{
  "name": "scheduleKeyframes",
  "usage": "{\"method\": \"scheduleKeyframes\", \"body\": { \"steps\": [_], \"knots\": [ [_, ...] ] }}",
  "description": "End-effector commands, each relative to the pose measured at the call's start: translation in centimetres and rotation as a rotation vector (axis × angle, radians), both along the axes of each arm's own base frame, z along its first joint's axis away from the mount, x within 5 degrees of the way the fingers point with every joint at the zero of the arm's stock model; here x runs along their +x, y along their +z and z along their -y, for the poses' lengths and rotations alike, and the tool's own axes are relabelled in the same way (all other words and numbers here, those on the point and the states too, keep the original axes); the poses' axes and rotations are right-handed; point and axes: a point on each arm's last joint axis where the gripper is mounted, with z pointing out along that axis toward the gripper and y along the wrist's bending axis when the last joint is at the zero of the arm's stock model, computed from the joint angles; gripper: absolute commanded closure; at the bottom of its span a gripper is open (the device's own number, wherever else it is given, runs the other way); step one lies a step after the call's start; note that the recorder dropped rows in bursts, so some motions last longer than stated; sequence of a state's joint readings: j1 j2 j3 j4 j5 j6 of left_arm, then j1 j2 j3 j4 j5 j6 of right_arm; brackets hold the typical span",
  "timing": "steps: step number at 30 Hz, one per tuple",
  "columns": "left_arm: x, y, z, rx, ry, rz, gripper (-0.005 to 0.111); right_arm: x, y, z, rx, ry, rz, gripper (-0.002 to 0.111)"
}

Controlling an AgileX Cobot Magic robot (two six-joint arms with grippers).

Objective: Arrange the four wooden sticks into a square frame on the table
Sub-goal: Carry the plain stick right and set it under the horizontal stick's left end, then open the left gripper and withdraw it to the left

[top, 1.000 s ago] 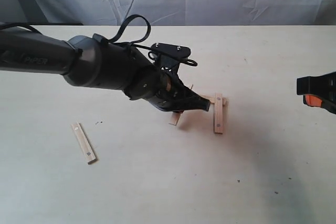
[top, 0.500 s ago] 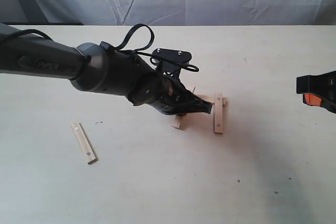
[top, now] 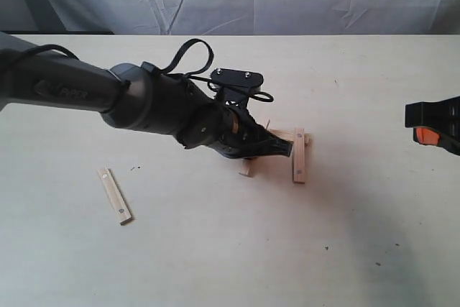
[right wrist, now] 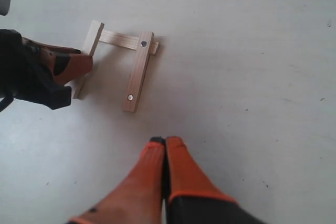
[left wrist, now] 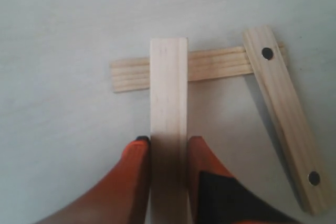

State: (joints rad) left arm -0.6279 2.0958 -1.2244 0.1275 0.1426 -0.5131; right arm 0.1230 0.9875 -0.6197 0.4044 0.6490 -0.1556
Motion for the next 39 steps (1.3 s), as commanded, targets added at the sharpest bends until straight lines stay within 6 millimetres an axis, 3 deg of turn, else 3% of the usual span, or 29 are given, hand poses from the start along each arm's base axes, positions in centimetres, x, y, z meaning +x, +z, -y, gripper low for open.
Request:
{"method": "scheduleKeyframes", "body": {
  "steps": [1,17,27,32,35,39],
  "knots": [
    [0.2,-0.2,0.1,-0.017,0.007,0.006,0.107,0.1,0.3,0.0,0.009,-0.009,0.01,0.109],
    [0.7,-0.2,-0.5,-0.018,0.022,0.013,0.106,0.1,0.3,0.1,0.009,-0.011,0.015,0.109],
    [0.7,-0.2,-0.5,-0.016,0.023,0.011,0.073,0.1,0.3,0.0,0.013,-0.01,0.016,0.109],
    [0.6,-0.2,-0.5,-0.016,0.026,0.006,0.07,0.2,0.4,0.0,0.013,-0.012,0.021,0.109],
    [0.5,0.8,-0.7,-0.012,0.029,0.005,0.07,0.2,0.3,0.0,0.011,-0.011,0.022,0.109],
    [0.4,3.6,-2.0,0.027,0.037,0.011,0.072,0.2,0.4,0.1,0.011,-0.012,0.023,0.109]
  ]
}}
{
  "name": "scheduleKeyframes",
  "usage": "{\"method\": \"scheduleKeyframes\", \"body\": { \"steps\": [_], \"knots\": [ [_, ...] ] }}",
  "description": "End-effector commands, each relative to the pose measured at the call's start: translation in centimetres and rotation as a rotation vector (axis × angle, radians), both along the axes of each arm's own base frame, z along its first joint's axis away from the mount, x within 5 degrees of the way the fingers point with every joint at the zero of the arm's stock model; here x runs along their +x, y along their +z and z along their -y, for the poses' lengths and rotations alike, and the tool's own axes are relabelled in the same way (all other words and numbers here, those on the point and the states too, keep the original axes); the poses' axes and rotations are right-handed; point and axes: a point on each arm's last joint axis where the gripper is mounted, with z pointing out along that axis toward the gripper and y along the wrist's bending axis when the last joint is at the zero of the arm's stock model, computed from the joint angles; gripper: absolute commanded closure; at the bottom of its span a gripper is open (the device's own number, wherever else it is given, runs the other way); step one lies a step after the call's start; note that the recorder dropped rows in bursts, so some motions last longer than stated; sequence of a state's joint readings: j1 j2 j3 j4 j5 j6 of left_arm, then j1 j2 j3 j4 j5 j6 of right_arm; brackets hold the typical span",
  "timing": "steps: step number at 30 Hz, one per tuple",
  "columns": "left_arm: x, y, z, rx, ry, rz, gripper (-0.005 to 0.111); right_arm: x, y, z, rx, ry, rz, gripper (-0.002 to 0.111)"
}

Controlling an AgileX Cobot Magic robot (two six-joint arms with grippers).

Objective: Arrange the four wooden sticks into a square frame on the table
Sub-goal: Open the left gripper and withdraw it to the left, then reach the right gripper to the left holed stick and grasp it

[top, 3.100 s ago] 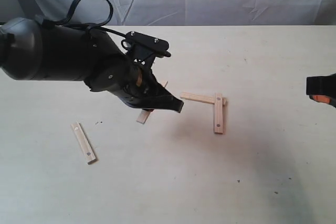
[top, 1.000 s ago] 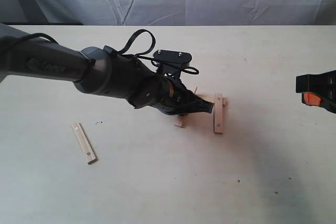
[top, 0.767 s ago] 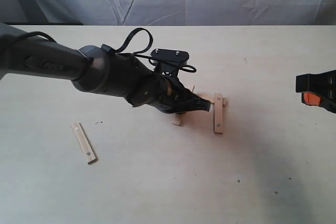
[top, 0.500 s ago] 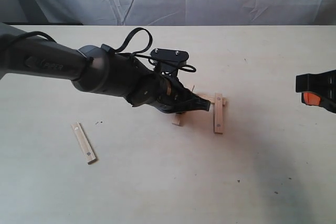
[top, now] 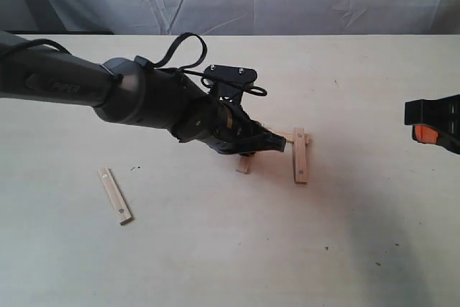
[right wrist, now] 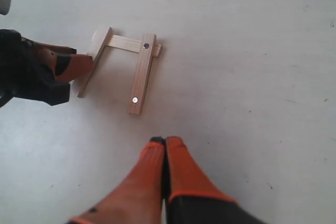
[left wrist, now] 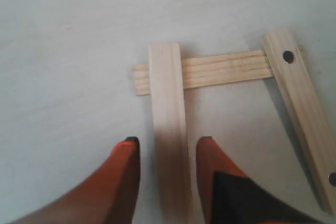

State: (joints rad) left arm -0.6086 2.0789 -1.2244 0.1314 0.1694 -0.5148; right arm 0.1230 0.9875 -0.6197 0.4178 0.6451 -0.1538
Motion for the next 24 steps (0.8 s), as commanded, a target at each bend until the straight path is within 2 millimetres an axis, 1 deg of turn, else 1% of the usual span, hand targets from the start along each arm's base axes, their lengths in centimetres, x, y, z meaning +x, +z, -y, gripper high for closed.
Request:
{"method": "scheduleKeyframes", "body": {
  "steps": [1,2,5,6,7,9,12,14,16,18,19,20,21,22,23,24],
  "knots": [
    [0.1,3.6,-1.8,0.03,0.031,0.004,0.074,0.2,0.3,0.1,-0.004,-0.004,0.022,0.109],
    [0.1,4.1,-2.4,0.041,0.048,-0.008,0.077,0.2,0.3,0.1,-0.006,-0.002,0.023,0.109],
    [0.6,5.4,-5.6,0.09,0.131,-0.066,0.096,0.2,0.3,0.1,-0.018,0.014,0.03,0.109],
    [0.7,5.6,-6.8,0.115,0.164,-0.101,0.104,0.2,0.3,0.1,-0.019,0.014,0.03,0.109],
    [0.8,6.0,-7.8,0.13,0.187,-0.118,0.107,0.2,0.3,0.1,-0.02,0.016,0.031,0.109],
    [0.8,6.6,-9.7,0.173,0.207,-0.148,0.107,0.2,0.3,0.1,-0.02,0.014,0.032,0.109],
    [0.3,7.5,-11.4,0.213,0.189,-0.152,0.107,0.3,0.1,-0.1,-0.022,0.027,0.02,0.109],
    [-0.1,7.7,-12.6,0.235,0.186,-0.146,0.107,0.2,-0.2,-0.6,-0.042,0.08,0.011,0.109],
    [-0.7,7.6,-14.5,0.259,0.191,-0.16,0.107,0.0,-0.5,-1.2,-0.049,0.131,-0.018,0.109],
    [-1.4,7.3,-16.7,0.277,0.212,-0.184,0.107,0.0,-0.9,-2.1,-0.045,0.176,-0.043,0.109],
    [-2.1,7.2,-18.9,0.268,0.25,-0.214,0.107,-0.1,-1.3,-3.3,-0.028,0.223,-0.07,0.109],
    [-2.5,7.3,-20.0,0.241,0.28,-0.229,0.107,0.0,-1.3,-3.9,-0.019,0.244,-0.078,0.109],
    [-3.0,7.7,-21.8,0.135,0.352,-0.249,0.107,0.4,-1.4,-5.6,-0.007,0.307,-0.103,0.109],
    [-3.3,8.2,-22.7,0.092,0.364,-0.244,0.107,0.5,-1.4,-6.6,-0.003,0.342,-0.113,0.109],
    [-3.7,9.1,-24.3,0.035,0.398,-0.228,0.107,1.1,-1.2,-8.9,0.003,0.404,-0.136,0.109],
    [-4.0,9.7,-25.2,0.007,0.439,-0.224,0.107,1.4,-1.2,-9.9,0.002,0.434,-0.143,0.109]
  ]
}}
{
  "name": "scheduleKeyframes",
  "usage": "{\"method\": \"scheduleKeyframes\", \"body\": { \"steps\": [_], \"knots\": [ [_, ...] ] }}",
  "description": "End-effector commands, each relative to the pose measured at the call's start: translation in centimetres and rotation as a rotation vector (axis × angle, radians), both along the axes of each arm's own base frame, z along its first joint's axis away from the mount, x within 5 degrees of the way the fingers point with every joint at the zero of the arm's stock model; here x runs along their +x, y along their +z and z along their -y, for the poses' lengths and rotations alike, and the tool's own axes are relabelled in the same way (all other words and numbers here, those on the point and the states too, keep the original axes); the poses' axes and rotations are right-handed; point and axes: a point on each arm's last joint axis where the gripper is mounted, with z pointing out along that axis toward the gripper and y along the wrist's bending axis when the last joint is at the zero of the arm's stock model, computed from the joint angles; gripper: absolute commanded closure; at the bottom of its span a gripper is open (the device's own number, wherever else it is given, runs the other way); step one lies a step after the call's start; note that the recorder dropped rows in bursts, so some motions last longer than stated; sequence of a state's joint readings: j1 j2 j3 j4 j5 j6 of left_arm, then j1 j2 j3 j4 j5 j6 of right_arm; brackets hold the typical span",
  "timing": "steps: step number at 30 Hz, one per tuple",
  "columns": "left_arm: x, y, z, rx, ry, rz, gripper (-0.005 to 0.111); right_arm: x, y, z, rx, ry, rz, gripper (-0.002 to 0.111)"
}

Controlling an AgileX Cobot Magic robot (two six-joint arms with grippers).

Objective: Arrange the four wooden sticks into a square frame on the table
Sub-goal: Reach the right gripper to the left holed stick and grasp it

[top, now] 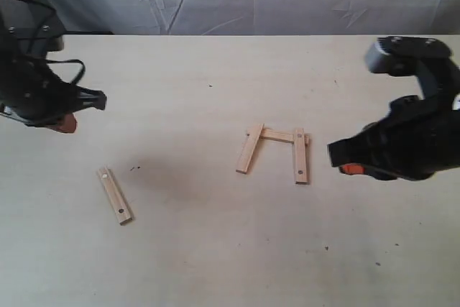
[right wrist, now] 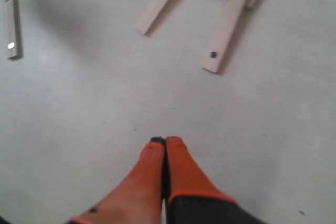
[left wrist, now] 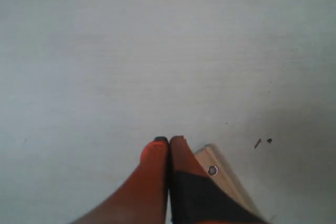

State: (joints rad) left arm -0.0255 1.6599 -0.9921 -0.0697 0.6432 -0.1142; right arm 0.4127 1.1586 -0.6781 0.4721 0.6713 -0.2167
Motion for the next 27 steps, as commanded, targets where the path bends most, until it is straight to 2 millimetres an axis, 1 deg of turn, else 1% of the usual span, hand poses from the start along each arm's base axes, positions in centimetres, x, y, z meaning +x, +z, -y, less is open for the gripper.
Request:
{"method": "scheduleKeyframes", "body": {
  "steps": [1,2,3,4,5,6,7,8,9,10,12,14,18,20,27],
  "knots": [
    [-1.5,3.3,-4.2,-0.108,0.157,0.104,0.107,1.6,0.4,-6.5,0.012,0.162,-0.043,0.109],
    [-1.8,4.0,-5.0,-0.107,0.184,0.128,0.107,2.0,0.1,-7.7,0.001,0.184,-0.054,0.109],
    [-2.5,5.1,-6.0,-0.114,0.228,0.163,0.107,2.6,-0.4,-10.7,-0.011,0.239,-0.072,0.109],
    [-3.2,6.3,-6.6,-0.12,0.255,0.197,0.107,3.2,-1.2,-13.8,-0.023,0.293,-0.086,0.109],
    [-3.4,6.7,-6.7,-0.118,0.259,0.211,0.107,3.4,-1.3,-15.2,-0.024,0.319,-0.082,0.109],
    [-3.7,7.4,-6.6,-0.115,0.256,0.236,0.107,3.7,-2.2,-17.5,-0.035,0.356,-0.099,0.109],
    [-4.0,7.9,-6.5,-0.113,0.255,0.254,0.107,3.9,-2.9,-19.0,-0.041,0.375,-0.113,0.109],
    [-4.3,8.5,-6.4,-0.115,0.255,0.277,0.107,4.3,-4.0,-21.4,-0.055,0.401,-0.13,0.109],
    [-4.4,8.7,-6.3,-0.118,0.256,0.284,0.107,4.4,-4.6,-22.3,-0.07,0.41,-0.141,0.109],
    [-4.6,9.0,-6.3,-0.118,0.256,0.298,0.107,4.8,-5.2,-23.8,-0.096,0.414,-0.144,0.109],
    [-4.7,9.5,-6.1,-0.141,0.269,0.324,0.107,5.5,-5.6,-26.0,-0.154,0.417,-0.125,0.108],
    [-4.7,9.7,-6.1,-0.15,0.275,0.338,0.107,5.7,-5.9,-27.2,-0.193,0.417,-0.127,0.101],
    [-4.6,9.8,-6.0,-0.172,0.286,0.35,0.107,6.7,-6.6,-29.1,-0.235,0.418,-0.111,0.081],
    [-4.6,9.9,-5.9,-0.187,0.294,0.354,0.107,7.0,-7.2,-30.0,-0.25,0.415,-0.101,0.075],
    [-4.4,10.0,-6.0,-0.183,0.3,0.378,0.107,7.9,-9.1,-32.2,-0.315,0.419,-0.064,0.074]
  ]
}}
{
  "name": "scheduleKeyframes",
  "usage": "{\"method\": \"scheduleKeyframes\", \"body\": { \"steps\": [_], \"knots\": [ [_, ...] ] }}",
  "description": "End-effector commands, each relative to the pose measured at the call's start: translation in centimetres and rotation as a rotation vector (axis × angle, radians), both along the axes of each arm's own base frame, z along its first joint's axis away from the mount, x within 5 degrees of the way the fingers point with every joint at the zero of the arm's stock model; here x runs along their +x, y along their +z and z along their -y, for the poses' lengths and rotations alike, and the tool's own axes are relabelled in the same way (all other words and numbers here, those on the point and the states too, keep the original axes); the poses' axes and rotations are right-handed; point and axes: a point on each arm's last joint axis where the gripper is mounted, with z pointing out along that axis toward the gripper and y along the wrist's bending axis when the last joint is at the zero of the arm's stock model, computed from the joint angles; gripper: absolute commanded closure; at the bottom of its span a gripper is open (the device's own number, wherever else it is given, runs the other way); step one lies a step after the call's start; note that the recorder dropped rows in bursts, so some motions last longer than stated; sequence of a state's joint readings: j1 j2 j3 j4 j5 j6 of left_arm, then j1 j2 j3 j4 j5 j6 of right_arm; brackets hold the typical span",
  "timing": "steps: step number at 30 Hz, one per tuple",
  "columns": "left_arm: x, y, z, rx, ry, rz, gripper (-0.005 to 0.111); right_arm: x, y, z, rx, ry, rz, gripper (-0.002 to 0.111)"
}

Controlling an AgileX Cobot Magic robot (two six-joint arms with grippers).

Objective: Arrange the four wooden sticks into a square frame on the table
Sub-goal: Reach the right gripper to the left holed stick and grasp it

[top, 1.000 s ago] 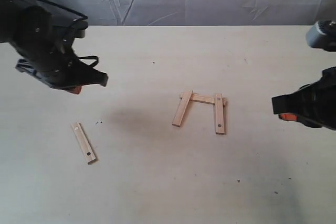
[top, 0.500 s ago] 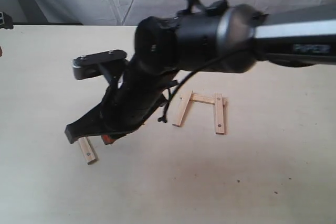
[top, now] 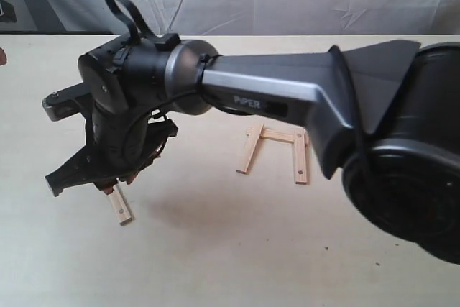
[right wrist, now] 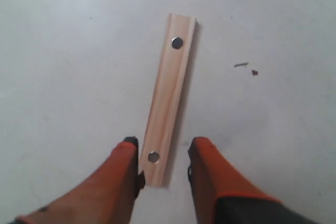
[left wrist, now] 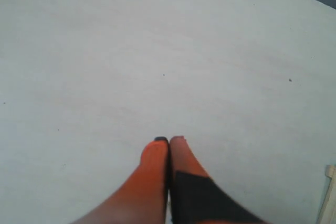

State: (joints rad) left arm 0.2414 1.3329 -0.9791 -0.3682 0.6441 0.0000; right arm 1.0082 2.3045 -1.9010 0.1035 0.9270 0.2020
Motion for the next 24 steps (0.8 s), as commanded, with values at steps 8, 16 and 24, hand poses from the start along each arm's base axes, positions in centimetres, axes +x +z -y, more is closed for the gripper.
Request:
{"method": "scheduleKeyframes", "body": {
  "steps": [8,16,24],
  "knots": [
    [0.0,0.4,-0.2,-0.004,0.021,0.039,0.107,1.1,-2.7,-2.7,-0.027,0.012,0.064,0.074],
    [0.1,0.4,-0.2,-0.003,0.022,0.041,0.107,1.3,-3.7,-2.7,-0.051,-0.002,0.08,0.074],
    [0.1,0.4,-0.2,-0.002,0.023,0.042,0.107,0.1,-4.6,-3.2,-0.085,0.026,0.063,0.075]
  ]
}}
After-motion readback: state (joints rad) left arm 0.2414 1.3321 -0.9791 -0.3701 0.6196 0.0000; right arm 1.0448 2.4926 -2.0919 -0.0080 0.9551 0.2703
